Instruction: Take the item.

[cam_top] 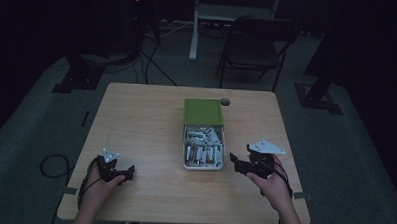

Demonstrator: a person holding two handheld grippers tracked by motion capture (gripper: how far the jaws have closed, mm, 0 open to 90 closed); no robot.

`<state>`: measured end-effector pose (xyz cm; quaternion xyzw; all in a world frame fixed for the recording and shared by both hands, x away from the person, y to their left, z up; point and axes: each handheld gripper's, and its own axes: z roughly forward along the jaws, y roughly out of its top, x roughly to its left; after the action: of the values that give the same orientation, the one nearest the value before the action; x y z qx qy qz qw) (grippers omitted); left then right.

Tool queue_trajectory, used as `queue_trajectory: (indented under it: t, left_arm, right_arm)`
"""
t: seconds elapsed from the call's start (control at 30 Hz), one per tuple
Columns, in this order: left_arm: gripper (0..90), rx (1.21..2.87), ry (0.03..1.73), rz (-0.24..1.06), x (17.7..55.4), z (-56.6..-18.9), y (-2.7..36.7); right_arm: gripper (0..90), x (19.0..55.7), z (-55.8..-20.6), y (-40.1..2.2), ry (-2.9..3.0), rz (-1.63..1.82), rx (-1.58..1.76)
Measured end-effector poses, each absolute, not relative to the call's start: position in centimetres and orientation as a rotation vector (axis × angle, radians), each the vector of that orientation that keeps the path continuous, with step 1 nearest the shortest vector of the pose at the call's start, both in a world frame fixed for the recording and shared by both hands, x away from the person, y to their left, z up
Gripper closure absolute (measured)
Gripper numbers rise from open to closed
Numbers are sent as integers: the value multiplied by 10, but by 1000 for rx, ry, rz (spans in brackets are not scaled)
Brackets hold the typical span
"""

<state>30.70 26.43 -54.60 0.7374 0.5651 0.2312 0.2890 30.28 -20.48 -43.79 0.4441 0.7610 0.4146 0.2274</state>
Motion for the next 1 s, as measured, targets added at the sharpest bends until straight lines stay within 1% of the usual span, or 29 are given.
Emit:
queue_trajectory:
  t: [0.6, 0.8, 1.0]
  left_arm:
    - [33, 1965, 1507, 618, 307, -546, 264]
    - [33, 1966, 1506, 619, 307, -546, 264]
    - [33, 1966, 1507, 619, 307, -546, 264]
  right_arm:
    - [345, 305, -436, -158, 2180, 1193, 1114]
    - [424, 306, -437, -143, 2202, 1202, 1080]
    - [446, 309, -440, -128, 2225, 1227, 1057]
